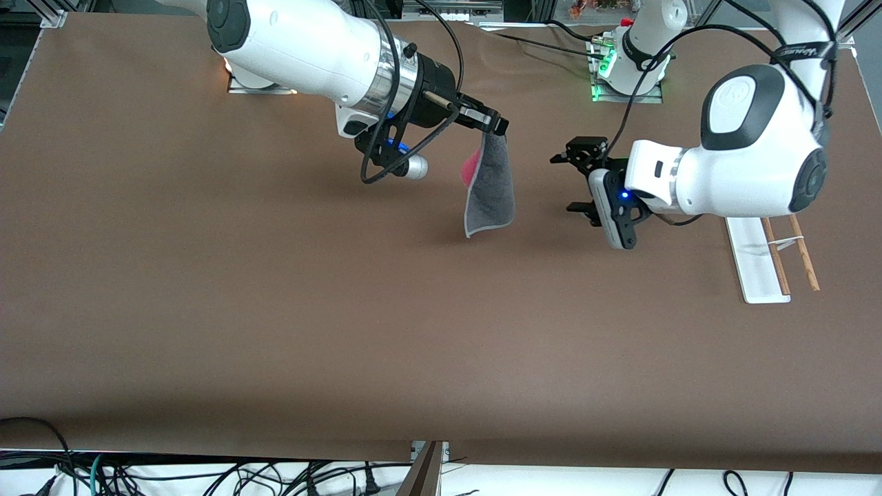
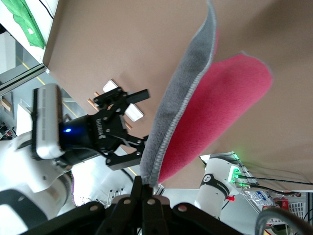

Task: Pass towel and hang on rack
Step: 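Hold the towel up while the left gripper approaches it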

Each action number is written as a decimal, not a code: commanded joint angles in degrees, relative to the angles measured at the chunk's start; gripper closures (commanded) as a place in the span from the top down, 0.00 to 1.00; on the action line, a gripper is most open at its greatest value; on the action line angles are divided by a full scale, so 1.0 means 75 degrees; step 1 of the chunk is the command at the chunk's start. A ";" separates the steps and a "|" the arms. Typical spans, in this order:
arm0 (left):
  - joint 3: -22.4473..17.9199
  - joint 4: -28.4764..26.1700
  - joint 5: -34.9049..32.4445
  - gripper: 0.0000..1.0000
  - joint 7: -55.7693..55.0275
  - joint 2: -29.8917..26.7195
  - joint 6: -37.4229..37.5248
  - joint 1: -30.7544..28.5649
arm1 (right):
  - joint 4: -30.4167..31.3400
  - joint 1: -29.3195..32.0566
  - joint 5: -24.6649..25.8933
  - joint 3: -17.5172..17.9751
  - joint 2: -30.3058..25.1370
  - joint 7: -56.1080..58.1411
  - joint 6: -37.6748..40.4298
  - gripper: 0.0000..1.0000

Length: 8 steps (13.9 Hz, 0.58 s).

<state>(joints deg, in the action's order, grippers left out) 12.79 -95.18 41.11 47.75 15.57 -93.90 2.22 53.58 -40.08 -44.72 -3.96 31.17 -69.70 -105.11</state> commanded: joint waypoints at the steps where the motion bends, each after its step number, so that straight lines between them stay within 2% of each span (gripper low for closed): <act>1: -0.0030 -0.0212 0.0484 1.00 0.0922 -0.0025 -0.0181 -0.0120 | -0.0148 0.0000 -0.0131 -0.0011 0.0051 -0.0116 -0.0013 0.00; 3: -0.0018 -0.0061 0.0566 1.00 0.1564 0.0254 -0.0638 -0.0085 | -0.0148 0.0000 -0.0131 -0.0011 0.0051 -0.0116 -0.0013 0.00; 5: -0.0030 0.0093 0.1044 1.00 0.2022 0.0688 -0.0861 -0.0096 | -0.0148 0.0000 -0.0131 -0.0011 0.0051 -0.0116 -0.0013 0.00; 8: -0.0006 -0.0257 0.1445 1.00 0.2270 0.0609 -0.0910 -0.0096 | -0.0148 0.0000 -0.0131 -0.0011 0.0051 -0.0116 -0.0013 0.00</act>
<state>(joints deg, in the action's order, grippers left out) 12.59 -96.30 50.04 62.52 20.26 -100.58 1.60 53.58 -40.08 -44.72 -3.96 31.17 -69.71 -105.11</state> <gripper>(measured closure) 0.000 0.987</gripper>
